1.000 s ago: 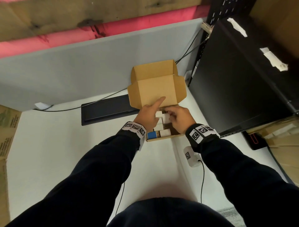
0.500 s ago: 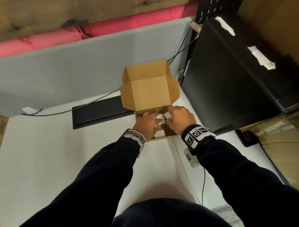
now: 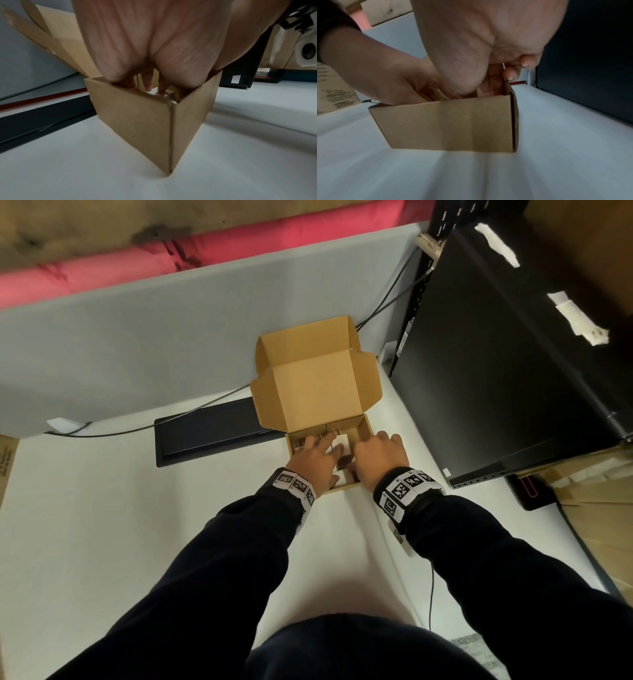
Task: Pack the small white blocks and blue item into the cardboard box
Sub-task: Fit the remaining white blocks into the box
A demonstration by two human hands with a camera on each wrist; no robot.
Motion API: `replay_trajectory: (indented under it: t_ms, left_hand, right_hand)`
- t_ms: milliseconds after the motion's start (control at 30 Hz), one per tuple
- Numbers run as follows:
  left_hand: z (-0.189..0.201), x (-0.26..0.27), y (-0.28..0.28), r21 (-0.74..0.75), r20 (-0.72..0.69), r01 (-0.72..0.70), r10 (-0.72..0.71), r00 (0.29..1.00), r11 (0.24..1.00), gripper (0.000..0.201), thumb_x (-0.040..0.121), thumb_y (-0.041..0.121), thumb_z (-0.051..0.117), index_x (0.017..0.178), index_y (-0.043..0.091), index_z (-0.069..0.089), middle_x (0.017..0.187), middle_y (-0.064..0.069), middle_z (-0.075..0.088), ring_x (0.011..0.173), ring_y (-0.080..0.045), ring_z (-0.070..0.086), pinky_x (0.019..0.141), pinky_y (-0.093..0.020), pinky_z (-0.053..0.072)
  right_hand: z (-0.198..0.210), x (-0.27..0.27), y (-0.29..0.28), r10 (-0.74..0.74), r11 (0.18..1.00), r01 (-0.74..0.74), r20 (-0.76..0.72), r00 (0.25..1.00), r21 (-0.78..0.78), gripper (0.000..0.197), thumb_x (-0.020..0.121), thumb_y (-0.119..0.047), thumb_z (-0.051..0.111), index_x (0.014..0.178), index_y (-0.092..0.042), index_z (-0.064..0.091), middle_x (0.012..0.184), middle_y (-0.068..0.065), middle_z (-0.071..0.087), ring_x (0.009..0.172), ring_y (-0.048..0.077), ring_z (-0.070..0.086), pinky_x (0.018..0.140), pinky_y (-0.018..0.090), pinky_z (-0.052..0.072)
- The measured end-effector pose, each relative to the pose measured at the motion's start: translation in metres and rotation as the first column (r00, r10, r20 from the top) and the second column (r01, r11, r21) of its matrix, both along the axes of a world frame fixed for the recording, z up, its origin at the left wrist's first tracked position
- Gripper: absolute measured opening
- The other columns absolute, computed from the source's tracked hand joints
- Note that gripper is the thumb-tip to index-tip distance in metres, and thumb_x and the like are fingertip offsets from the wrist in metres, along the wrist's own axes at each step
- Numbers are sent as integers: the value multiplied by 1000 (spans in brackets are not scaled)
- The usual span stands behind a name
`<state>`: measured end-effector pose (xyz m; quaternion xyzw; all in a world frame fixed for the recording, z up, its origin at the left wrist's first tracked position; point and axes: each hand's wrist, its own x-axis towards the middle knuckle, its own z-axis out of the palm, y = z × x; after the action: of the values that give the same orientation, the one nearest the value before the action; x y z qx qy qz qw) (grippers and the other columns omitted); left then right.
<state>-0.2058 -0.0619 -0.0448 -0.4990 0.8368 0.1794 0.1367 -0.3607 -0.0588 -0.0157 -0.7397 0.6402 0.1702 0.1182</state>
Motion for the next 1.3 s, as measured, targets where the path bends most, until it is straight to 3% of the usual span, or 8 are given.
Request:
replay_trajectory:
  t_ms: [67,167,300,500,733,933,1133,1300]
  left_hand:
    - [0,0,-1,19,3,-3,3,1000,1000,68,89,36,67,149,20,39,163,-6,20,133,-38,32,99,-48,49]
    - [2,0,-2,34,-8,-11,11,1000,999,69,87,35,69,148,19,40,162,-6,21,133,-38,32,100,-50,48]
    - [3,1,-4,52,-8,-13,13,1000,999,67,87,35,70,146,21,42,162,-6,20,133,-37,31,101,-49,48]
    - [5,0,-6,66,8,-15,14,1000,998,69,88,35,70,148,21,39,162,-5,19,133,-38,31,100,-49,48]
    - [3,1,-4,52,5,-30,29,1000,998,72,87,36,70,149,21,36,159,-11,22,135,-37,30,101,-49,48]
    - [3,1,-3,48,4,-35,35,999,998,73,87,37,70,149,21,36,156,-12,25,135,-37,30,103,-48,47]
    - [2,2,-2,39,-14,-50,50,999,998,71,86,35,70,148,19,40,155,-13,30,134,-36,32,103,-50,47]
    - [1,1,-1,33,-15,-59,59,998,998,69,85,35,70,146,18,41,155,-12,30,133,-36,32,101,-49,47]
  right_hand:
    - [2,3,0,-13,1000,13,-19,1000,-3,21,90,-29,57,71,-24,50,64,-3,37,96,26,56,90,44,37]
    - [5,8,1,-43,999,43,-13,999,-23,32,92,-35,54,64,-24,43,62,-4,40,87,25,54,91,46,35]
    - [6,1,-5,-36,999,35,24,999,19,29,91,-42,53,68,-24,55,63,-5,53,70,20,52,85,46,28]
    - [10,-11,-7,41,996,-46,64,997,75,18,85,-13,52,72,-23,61,67,-6,58,72,19,52,86,44,24]
    - [-5,-10,-2,58,998,-58,13,998,18,26,90,-20,50,65,-23,51,65,-6,54,77,21,49,86,44,27]
    - [-12,-13,-6,64,998,-64,36,997,3,26,92,-26,53,67,-22,59,65,-5,55,77,21,47,82,44,24]
    - [-8,-9,-4,72,997,-72,6,997,-5,24,89,-22,52,65,-22,53,65,-5,54,78,22,47,84,45,25]
    - [-12,-6,-2,2,999,-3,42,999,38,26,89,-28,51,64,-22,56,66,-4,57,77,21,48,85,47,27]
